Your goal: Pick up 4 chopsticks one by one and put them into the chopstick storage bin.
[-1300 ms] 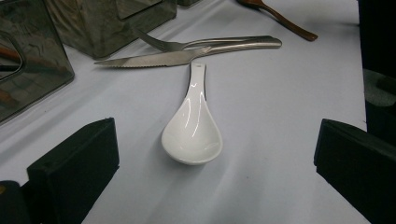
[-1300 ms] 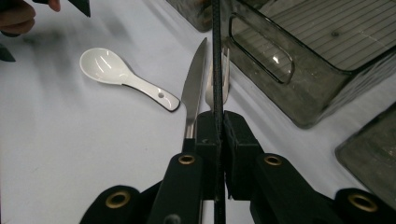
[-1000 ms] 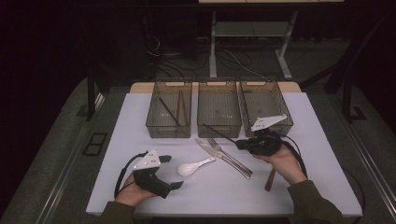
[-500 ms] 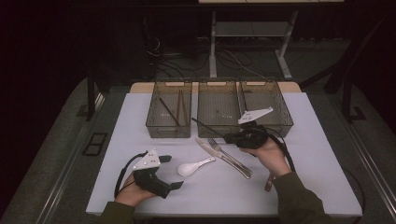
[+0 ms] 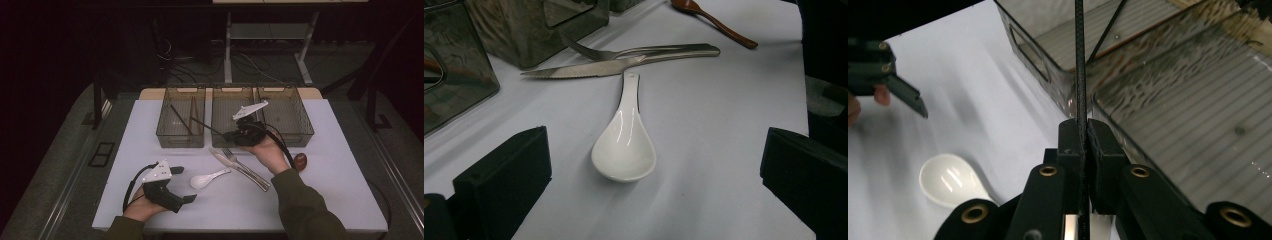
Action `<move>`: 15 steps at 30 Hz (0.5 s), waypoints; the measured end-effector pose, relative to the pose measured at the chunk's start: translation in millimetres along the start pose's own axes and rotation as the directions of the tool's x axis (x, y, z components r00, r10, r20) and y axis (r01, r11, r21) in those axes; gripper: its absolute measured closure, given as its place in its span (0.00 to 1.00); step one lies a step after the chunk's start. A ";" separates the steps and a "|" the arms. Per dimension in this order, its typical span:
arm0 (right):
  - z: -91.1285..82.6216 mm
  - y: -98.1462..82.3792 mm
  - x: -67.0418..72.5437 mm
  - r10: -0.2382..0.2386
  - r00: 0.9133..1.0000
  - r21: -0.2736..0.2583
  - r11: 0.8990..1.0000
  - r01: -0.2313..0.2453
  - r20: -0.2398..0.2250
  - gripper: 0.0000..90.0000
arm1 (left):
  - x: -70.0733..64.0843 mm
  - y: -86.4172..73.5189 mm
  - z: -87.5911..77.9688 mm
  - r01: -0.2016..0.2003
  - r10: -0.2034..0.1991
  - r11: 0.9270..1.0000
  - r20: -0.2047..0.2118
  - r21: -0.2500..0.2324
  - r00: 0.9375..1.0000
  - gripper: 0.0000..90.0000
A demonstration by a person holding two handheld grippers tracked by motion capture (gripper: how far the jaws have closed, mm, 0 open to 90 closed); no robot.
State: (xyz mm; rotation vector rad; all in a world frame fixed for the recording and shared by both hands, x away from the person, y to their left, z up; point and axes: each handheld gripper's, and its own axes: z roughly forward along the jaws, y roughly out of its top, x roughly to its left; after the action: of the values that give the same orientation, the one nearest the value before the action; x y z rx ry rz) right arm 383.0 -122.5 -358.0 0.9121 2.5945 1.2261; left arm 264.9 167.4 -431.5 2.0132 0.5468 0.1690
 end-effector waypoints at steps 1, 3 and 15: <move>2.3 3.0 -0.2 -0.002 1.000 0.005 1.000 0.002 0.003 0.95 | -0.2 0.0 0.1 0.002 -0.002 1.000 0.001 -0.003 1.000 0.00; 7.0 8.3 -0.2 0.006 1.000 0.014 1.000 -0.006 0.011 0.95 | -0.2 0.0 0.2 0.003 -0.003 1.000 0.000 -0.004 1.000 0.00; 44.8 45.3 -3.7 0.035 0.999 0.034 0.999 -0.036 0.041 0.95 | 0.0 0.8 -0.4 -0.005 0.005 1.000 0.003 -0.008 1.000 0.00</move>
State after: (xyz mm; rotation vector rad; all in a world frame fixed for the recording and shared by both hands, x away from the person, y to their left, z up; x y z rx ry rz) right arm 423.1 -73.0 -354.7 0.9830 2.5861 1.1620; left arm 265.1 167.4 -430.6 2.0068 0.5391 0.1710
